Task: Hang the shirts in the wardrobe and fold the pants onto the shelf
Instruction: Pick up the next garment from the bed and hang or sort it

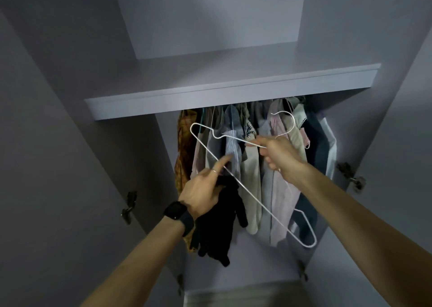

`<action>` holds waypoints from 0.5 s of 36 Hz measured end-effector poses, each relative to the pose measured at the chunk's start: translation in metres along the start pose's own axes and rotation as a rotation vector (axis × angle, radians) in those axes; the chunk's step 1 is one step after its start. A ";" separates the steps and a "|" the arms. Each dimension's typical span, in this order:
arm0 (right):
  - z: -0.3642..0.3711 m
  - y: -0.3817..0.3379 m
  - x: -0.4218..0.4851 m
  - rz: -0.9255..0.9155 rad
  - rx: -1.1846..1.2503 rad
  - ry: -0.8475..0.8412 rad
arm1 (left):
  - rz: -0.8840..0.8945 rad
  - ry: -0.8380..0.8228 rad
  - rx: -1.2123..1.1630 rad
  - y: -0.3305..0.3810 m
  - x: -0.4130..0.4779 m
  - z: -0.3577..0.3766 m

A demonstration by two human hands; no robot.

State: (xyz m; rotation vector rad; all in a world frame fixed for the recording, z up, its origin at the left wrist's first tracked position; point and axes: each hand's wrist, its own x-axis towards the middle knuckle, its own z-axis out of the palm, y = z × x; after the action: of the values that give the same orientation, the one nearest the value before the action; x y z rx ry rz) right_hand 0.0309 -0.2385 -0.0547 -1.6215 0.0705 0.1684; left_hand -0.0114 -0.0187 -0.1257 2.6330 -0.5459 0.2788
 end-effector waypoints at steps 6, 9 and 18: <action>0.007 0.053 -0.023 -0.209 -0.222 0.160 | -0.291 0.199 -0.363 -0.012 -0.003 -0.008; 0.031 0.073 -0.030 -0.152 -0.219 0.053 | -0.292 0.195 -0.402 -0.007 -0.003 -0.009; 0.044 0.090 -0.011 -0.098 -0.142 -0.019 | -0.278 0.191 -0.431 -0.008 -0.017 -0.018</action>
State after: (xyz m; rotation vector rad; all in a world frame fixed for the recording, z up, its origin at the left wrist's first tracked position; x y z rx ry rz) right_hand 0.0042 -0.2001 -0.1442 -1.7606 -0.0367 0.1157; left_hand -0.0251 0.0019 -0.1175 2.1980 -0.1488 0.2842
